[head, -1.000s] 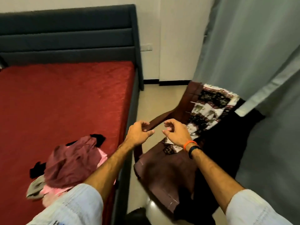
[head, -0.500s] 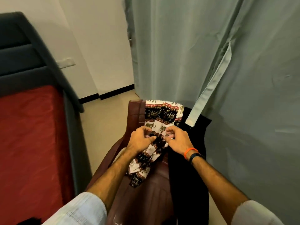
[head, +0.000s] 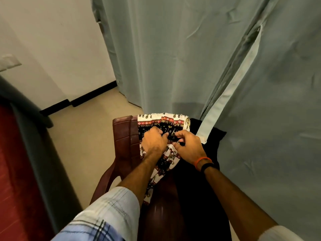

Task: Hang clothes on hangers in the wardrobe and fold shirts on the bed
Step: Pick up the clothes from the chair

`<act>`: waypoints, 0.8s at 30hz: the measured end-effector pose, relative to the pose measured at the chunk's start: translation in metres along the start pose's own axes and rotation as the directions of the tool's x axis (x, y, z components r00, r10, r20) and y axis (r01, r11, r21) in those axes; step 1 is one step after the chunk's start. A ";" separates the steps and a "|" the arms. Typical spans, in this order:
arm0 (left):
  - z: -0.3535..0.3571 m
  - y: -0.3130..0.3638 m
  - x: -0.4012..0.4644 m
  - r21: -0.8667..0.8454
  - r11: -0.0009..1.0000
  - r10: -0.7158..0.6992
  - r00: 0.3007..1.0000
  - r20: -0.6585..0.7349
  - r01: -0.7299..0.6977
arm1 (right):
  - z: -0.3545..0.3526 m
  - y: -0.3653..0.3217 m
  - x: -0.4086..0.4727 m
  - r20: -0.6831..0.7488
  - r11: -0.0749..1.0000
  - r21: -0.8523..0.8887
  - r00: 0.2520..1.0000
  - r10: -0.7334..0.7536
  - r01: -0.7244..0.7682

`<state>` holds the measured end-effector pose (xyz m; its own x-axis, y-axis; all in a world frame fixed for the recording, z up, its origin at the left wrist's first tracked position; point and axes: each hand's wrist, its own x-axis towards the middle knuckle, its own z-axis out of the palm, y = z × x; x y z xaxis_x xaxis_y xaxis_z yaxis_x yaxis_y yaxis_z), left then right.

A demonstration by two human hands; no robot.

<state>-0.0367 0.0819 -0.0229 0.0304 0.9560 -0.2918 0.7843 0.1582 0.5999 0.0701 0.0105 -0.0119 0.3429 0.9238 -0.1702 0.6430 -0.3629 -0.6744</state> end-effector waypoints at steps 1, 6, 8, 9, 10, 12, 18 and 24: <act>0.001 0.001 0.002 0.013 1.000 0.002 1.000 -0.026 -0.002 | 0.001 0.001 0.002 -0.003 1.000 0.002 1.000 0.001 -0.001; -0.002 -0.005 0.007 -0.176 0.983 0.052 0.997 -0.050 -0.060 | 0.003 0.001 0.007 -0.021 1.000 0.002 1.000 0.014 -0.014; -0.009 -0.008 -0.001 -0.313 0.946 0.069 0.996 -0.053 -0.082 | 0.004 -0.001 0.006 -0.023 1.000 0.000 0.999 0.027 -0.027; -0.013 -0.008 -0.004 -0.364 0.925 0.098 0.994 -0.049 -0.109 | 0.004 -0.002 0.006 -0.021 1.000 -0.004 1.000 0.021 -0.022; -0.019 -0.009 -0.009 -0.432 0.891 0.134 0.990 -0.039 -0.137 | 0.004 -0.004 0.004 -0.020 1.000 -0.008 1.000 0.010 -0.010; -0.035 -0.005 -0.021 -0.625 0.759 0.203 0.979 -0.035 -0.180 | 0.002 -0.007 0.000 -0.038 0.999 -0.041 0.999 -0.030 0.029; -0.086 -0.005 -0.080 -0.893 0.420 0.465 0.884 0.057 -0.164 | 0.010 -0.018 -0.018 -0.116 0.965 0.131 0.970 -0.215 0.229; -0.100 -0.052 -0.103 -0.388 0.859 0.328 0.941 -0.081 -0.333 | 0.011 -0.036 -0.044 0.163 0.919 0.387 0.976 -0.142 0.069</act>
<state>-0.1425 0.0002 0.0508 0.2359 0.9716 -0.0177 0.4235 -0.0864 0.9017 0.0243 -0.0160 0.0115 0.1318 0.9734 -0.1874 0.3494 -0.2225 -0.9101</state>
